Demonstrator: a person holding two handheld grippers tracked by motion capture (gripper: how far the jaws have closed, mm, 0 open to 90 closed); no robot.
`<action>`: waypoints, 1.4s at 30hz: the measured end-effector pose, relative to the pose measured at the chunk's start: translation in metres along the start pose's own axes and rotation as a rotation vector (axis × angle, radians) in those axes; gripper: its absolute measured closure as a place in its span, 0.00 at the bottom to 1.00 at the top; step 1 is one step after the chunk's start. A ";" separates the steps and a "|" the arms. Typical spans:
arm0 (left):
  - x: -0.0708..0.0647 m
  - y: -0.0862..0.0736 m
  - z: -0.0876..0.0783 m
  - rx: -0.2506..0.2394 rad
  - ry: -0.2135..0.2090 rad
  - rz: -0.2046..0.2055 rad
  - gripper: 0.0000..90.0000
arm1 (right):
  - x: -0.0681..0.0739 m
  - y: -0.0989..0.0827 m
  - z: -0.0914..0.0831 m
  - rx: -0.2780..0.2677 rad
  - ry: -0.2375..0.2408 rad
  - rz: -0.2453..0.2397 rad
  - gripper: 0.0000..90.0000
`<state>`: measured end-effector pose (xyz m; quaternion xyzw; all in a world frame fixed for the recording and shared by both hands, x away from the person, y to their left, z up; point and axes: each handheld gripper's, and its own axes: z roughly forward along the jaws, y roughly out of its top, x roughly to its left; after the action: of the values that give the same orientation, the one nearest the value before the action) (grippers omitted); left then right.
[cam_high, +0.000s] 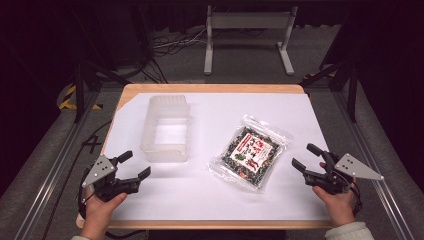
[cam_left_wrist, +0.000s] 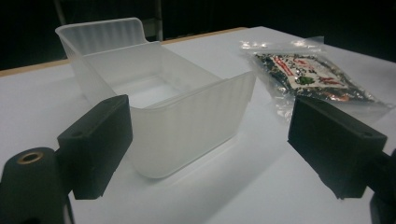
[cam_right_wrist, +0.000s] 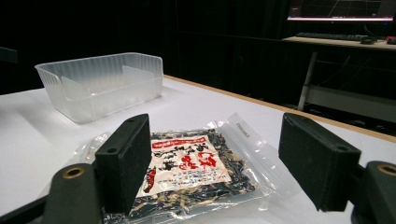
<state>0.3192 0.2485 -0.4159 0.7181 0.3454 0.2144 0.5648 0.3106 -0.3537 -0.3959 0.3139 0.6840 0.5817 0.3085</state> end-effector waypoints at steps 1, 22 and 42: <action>0.000 0.000 0.000 0.000 0.000 0.000 0.16 | 0.000 0.000 0.000 0.000 0.000 0.000 0.29; 0.001 0.002 -0.001 0.004 0.021 -0.008 0.17 | -0.016 0.035 0.018 0.076 -0.024 0.025 0.30; 0.001 0.001 0.001 0.015 0.024 0.003 0.17 | -0.049 0.070 0.061 0.078 -0.034 0.087 0.37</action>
<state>0.3208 0.2479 -0.4149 0.7202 0.3525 0.2214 0.5550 0.3936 -0.3473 -0.3322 0.3649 0.6866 0.5620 0.2822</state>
